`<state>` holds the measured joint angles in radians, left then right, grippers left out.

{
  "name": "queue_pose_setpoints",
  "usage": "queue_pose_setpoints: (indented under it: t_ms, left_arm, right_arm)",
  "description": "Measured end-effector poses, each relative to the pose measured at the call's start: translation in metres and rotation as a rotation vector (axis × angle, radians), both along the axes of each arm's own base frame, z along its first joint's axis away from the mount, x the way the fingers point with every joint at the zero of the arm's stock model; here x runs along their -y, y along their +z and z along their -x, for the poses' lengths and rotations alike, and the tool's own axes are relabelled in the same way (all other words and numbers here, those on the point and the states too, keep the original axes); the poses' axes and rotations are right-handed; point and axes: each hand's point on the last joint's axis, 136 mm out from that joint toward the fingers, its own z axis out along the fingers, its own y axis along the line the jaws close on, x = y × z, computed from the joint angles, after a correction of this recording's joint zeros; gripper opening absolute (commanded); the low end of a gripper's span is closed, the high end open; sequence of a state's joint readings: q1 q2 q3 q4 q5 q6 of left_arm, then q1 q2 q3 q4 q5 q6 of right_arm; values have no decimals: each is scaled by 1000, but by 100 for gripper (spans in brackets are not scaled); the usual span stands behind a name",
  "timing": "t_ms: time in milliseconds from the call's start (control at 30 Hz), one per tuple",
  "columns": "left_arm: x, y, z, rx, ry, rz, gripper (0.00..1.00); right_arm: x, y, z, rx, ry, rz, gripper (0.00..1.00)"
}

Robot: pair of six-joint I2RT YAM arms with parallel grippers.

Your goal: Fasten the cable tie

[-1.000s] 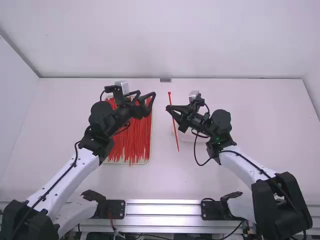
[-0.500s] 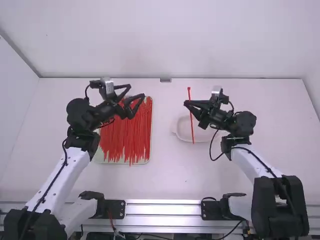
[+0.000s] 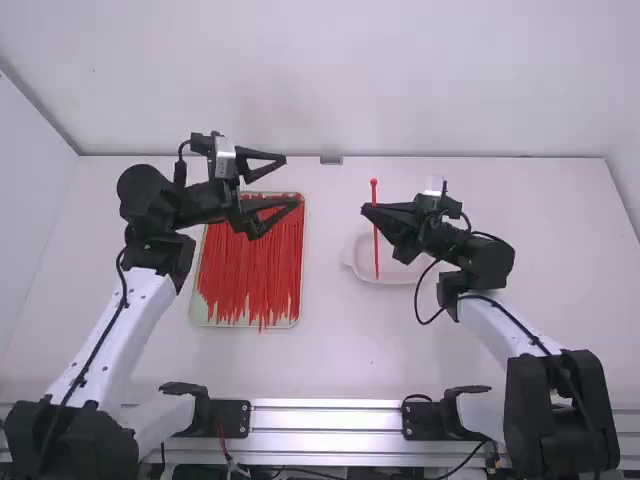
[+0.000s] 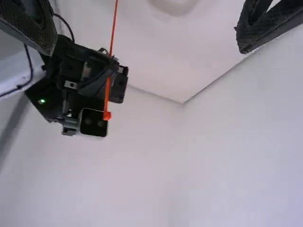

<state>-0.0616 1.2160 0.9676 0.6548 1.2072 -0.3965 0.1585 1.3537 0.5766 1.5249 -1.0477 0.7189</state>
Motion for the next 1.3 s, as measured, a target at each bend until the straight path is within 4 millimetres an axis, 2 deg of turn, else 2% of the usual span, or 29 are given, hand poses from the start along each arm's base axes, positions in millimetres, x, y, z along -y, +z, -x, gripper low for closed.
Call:
queue_pose_setpoints:
  t_ms: [233,567,667,767,833,900,967,1300]
  left_arm:
    - [20,10,12,77,-153,-5,99]
    - [61,6,15,20,-301,-4,100]
    - [72,12,22,28,-343,-4,93]
    - [74,17,23,41,-350,-3,90]
    - [74,20,23,40,-351,0,84]
    - [74,21,24,29,-352,1,61]
    - [74,21,23,18,-354,2,49]
    - [75,19,24,-5,-360,1,27]
  right_arm:
    - [-16,14,11,28,22,-61,0]
    - [-28,29,20,65,16,-136,0]
    - [-36,30,23,73,21,-143,0]
    - [-41,30,27,86,30,-144,0]
    - [-43,30,29,92,35,-143,0]
    - [-43,30,29,99,32,-141,0]
    - [-43,30,29,101,32,-140,0]
    - [-44,30,30,105,34,-140,0]
